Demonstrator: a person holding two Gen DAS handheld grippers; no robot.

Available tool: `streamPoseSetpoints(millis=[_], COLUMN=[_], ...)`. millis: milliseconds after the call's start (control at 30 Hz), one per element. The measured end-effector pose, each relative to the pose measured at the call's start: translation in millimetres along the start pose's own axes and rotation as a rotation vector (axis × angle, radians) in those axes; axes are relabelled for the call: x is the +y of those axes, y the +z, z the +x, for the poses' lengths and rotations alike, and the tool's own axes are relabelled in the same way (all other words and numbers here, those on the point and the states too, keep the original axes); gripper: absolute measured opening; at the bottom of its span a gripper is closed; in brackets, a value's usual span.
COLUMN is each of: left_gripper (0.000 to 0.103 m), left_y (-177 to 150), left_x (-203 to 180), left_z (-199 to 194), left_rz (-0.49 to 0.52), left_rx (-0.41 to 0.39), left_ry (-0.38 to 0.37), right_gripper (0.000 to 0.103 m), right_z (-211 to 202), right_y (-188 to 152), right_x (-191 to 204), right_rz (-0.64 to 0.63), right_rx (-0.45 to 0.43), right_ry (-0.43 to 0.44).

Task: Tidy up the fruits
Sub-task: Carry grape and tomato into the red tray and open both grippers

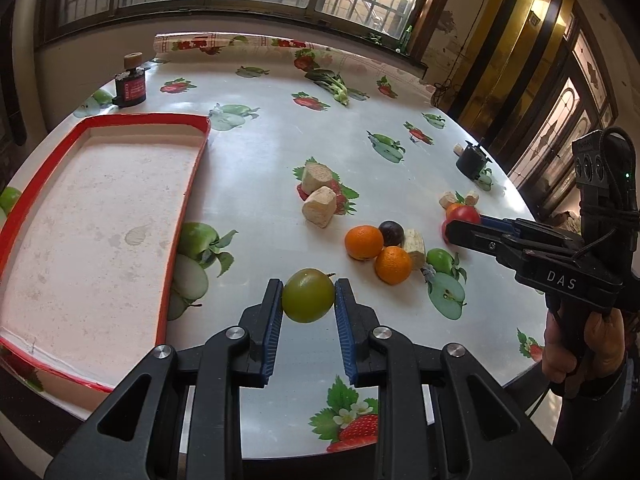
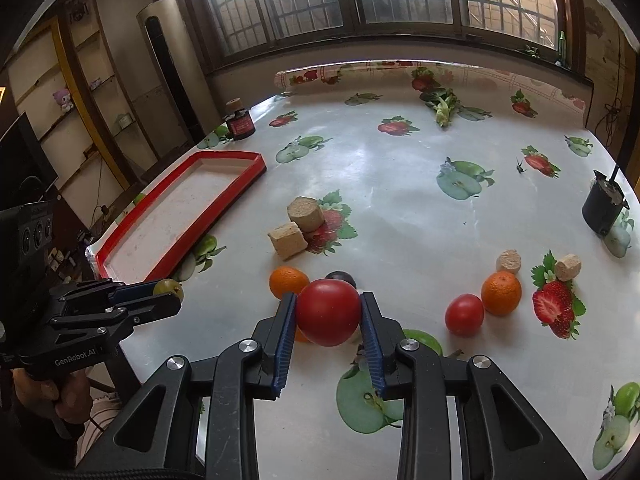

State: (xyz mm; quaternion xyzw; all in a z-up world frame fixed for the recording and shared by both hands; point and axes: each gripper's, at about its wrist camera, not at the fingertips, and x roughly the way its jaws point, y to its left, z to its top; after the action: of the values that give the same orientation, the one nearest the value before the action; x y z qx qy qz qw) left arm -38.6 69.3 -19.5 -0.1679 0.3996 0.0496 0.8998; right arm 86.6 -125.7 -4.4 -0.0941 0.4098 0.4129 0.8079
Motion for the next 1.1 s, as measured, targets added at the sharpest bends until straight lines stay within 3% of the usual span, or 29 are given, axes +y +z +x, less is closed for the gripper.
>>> streamPoseSetpoints(millis=[600,967,1100], left_gripper=[0.023,0.023,0.023], left_y=[10.7,14.2,13.0], left_x=[105.5,153.9,170.6], left_z=[-42.6,-38.0,-29.1], left_rz=[-0.159,-0.221,-0.244], left_rx=[-0.082,-0.069,-0.038], left_ry=[0.193,0.289,0.310], right_gripper=[0.032,0.032,0.032], right_z=[52.0,115.3,145.6], right_y=[44.8,76.0,86.7], right_x=[105.5,165.3,181.6], right_rz=[-0.142,-0.200,-0.224], right_rx=[0.017,0.067,0.103], right_ry=[0.187,0.280,0.277])
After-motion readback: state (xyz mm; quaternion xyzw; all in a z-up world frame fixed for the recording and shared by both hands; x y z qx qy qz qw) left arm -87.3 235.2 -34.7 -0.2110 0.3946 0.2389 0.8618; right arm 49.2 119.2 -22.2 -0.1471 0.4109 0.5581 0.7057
